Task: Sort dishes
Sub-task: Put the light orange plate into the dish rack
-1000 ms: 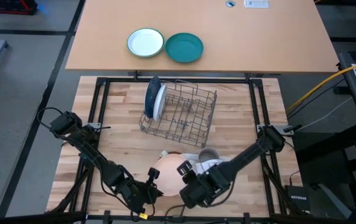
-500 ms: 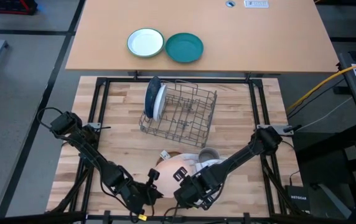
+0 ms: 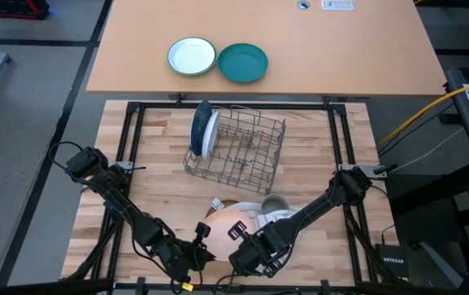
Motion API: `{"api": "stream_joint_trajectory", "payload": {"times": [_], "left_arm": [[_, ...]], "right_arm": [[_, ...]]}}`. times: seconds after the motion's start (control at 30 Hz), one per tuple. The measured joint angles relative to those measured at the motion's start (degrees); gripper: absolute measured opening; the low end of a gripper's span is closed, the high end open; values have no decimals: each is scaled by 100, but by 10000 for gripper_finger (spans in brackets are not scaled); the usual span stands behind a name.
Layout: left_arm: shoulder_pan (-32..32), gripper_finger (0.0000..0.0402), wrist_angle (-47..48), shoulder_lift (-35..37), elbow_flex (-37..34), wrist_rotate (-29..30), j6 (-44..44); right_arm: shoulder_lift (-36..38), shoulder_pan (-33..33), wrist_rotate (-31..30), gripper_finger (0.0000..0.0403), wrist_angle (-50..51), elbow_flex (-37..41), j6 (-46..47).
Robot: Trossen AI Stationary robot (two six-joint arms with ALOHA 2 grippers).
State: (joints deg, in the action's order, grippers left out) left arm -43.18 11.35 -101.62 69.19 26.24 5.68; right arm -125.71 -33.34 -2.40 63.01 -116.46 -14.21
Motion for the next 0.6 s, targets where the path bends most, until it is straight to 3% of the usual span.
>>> {"api": "stream_joint_trajectory", "payload": {"times": [0.2, 0.47, 0.6], "left_arm": [[0, 29, -19, 0, 0, 110, 170], [-43, 105, -28, 493, 11, 1319, -181], [-74, 137, 73, 961, 11, 1449, -439]], "right_arm": [[2, 0, 100, 11, 9, 0, 91], [7, 0, 205, 12, 17, 0, 461], [7, 0, 184, 9, 4, 0, 758]]}}
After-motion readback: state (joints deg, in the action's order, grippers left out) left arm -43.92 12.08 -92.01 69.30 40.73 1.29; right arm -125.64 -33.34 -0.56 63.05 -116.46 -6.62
